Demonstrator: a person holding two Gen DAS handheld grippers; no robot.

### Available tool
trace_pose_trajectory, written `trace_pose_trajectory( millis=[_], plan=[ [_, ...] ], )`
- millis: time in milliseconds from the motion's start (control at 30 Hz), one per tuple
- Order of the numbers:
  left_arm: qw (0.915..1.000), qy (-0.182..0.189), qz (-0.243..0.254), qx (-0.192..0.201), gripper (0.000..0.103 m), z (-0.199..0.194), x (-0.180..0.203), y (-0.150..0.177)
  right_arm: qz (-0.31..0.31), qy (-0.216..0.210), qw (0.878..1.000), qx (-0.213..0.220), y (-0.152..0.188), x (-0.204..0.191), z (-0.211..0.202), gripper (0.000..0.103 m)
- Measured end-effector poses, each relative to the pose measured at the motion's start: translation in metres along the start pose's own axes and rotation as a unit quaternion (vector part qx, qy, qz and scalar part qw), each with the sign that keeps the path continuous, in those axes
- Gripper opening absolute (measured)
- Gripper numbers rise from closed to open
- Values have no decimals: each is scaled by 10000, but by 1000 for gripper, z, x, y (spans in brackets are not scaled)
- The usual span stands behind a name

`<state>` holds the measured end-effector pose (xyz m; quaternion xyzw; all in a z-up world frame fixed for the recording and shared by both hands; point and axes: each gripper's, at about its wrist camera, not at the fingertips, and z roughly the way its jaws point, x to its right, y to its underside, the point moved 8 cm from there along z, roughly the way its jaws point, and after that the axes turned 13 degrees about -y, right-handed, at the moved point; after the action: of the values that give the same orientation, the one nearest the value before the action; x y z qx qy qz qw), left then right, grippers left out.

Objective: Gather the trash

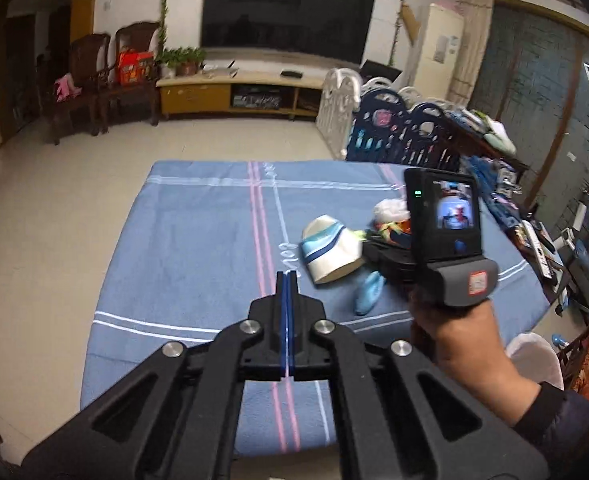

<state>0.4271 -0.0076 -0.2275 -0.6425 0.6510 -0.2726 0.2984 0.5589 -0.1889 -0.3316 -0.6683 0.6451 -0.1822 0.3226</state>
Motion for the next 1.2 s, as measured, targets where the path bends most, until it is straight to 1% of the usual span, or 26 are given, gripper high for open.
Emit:
trace_pose_trajectory(
  millis=[33,67,133,167,200,267,300,333,400,433,500,533,567,600,633,667,700,733,767,833,900,967,1000,1067,1133,1200],
  plan=[
    [10000,4,-36,-80,1,8,-2,-1,11,-50,10000,2,1,1,1,13],
    [9999,-37,-67,-131,1,15,-5,-2,-13,-67,9999,76,0,1,-2,0],
    [9997,-72,-109,-196,1,20,-11,-3,-91,-57,9995,299,-8,-1,-14,0],
    [9996,-54,-107,-265,6,22,-12,-2,-117,-102,9990,419,-14,-2,-23,0],
    [9994,-55,-79,-325,14,22,-12,-1,-121,-175,9984,528,-19,-4,-33,0],
    [9994,-187,1,-281,86,19,-10,1,-129,-349,9964,759,-31,-7,-54,0],
    [9995,-275,61,-173,93,15,-9,1,-123,-460,9952,854,-36,-9,-63,0],
    [9993,-308,165,-105,93,12,-5,2,-119,-556,9940,936,-39,-10,-72,0],
    [9980,-146,571,-241,94,10,11,12,-119,-760,9914,1063,-44,-12,-92,0],
    [9962,48,774,-399,94,10,19,21,-121,-776,9909,1094,-45,-10,-101,0],
    [9819,658,1368,-1137,94,15,44,57,-45,-814,9905,1108,-43,-5,-114,0],
    [9625,1048,1811,-1725,94,18,60,89,15,-861,9907,1053,-41,-1,-118,1],
    [9469,1223,2127,-2080,94,20,70,113,74,-875,9911,997,-38,1,-120,3],
    [9300,1313,2449,-2406,94,21,79,140,160,-875,9917,933,-33,5,-121,16],
    [9099,1352,2665,-2878,94,25,87,176,299,-842,9921,882,-28,11,-125,25],
    [8951,1368,2674,-3294,94,28,93,202,416,-831,9915,906,-25,14,-128,39],
    [8782,1321,2651,-3756,94,32,97,232,513,-841,9907,942,-23,16,-131,46],
    [8678,1193,2623,-4048,94,36,99,253,576,-903,9895,974,-23,16,-133,47],
    [8566,880,2502,-4425,94,43,101,284,575,-923,9891,994,-23,14,-134,47],
    [8438,582,2252,-4836,94,50,108,325,502,-903,9895,1006,-25,8,-134,47],
    [8398,474,1764,-5113,95,62,122,366,497,-980,9893,963,-25,3,-132,49],
    [8412,200,904,-5327,99,86,123,410,467,-1039,9893,914,-24,-3,-128,50],
    [8360,-15,484,-5466,99,97,120,435,417,-1052,9896,892,-23,-5,-127,51],
    [8316,-171,-231,-5546,99,117,118,477,299,-1040,9904,856,-21,-10,-124,55],
    [8103,-438,-569,-5816,99,131,114,529,177,-1006,9915,800,-18,-11,-119,55],
    [8011,-429,-1056,-5875,99,145,113,568,144,-966,9924,751,-16,-9,-114,55]
  ],
)
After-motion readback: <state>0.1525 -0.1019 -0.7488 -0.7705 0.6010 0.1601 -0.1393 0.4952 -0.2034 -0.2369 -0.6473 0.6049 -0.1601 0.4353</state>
